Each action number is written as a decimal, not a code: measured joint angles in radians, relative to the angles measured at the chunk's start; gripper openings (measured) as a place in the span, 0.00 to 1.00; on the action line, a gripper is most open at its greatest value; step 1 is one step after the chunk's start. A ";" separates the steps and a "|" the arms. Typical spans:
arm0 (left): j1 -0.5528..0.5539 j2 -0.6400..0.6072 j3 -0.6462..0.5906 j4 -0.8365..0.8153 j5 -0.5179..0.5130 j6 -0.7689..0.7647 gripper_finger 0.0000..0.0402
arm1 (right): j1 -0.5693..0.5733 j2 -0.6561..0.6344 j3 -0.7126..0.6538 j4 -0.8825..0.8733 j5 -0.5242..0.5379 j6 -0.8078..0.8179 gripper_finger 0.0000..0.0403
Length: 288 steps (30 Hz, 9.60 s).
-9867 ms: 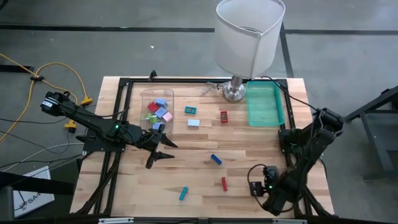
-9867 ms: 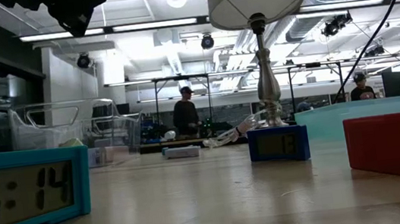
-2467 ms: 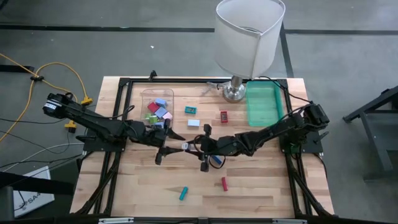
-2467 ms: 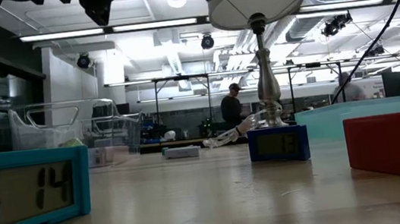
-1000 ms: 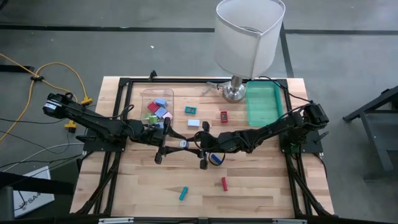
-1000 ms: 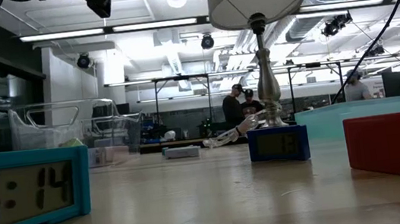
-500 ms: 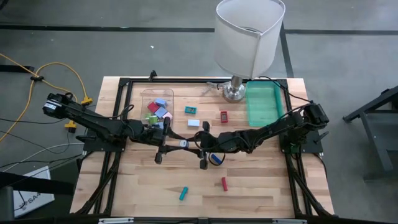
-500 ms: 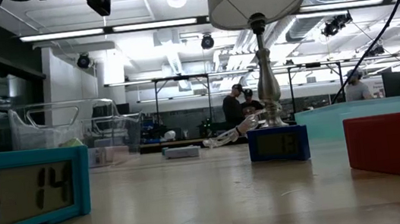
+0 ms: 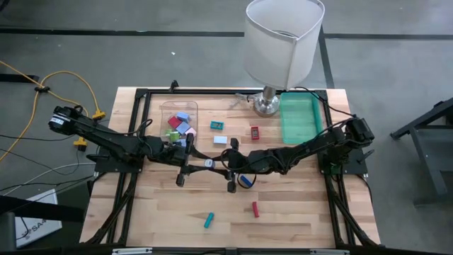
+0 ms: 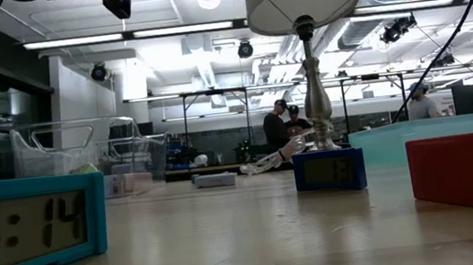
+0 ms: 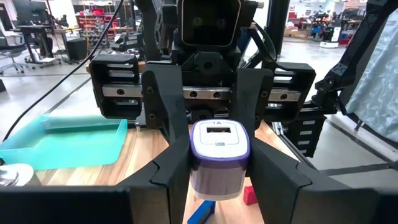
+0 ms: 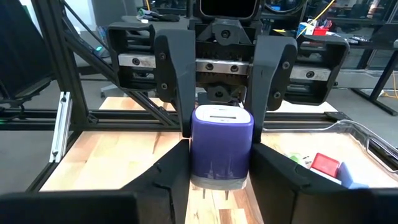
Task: Pick & Place Office items
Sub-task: Put the purple charger adapter into the transparent bin, then put the blue mini digital clock into the light blue bin
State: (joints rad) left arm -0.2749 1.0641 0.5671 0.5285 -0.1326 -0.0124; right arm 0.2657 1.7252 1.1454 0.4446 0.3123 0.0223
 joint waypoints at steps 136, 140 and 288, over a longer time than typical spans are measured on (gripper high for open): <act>0.526 0.045 0.000 -0.841 0.110 -0.470 0.43 | 0.062 0.000 0.000 -0.381 0.025 0.325 0.55; 0.536 0.032 0.002 -0.830 0.110 -0.438 0.43 | 0.062 0.000 0.000 -0.381 0.024 0.325 0.55; -0.344 -1.061 -0.545 -0.524 0.013 -0.067 0.43 | 0.062 0.000 0.000 -0.372 0.017 0.348 0.55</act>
State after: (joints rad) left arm -0.6186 0.0036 0.0223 0.0048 -0.1192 -0.0799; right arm 0.3275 1.7252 1.1450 0.0722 0.3292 0.3702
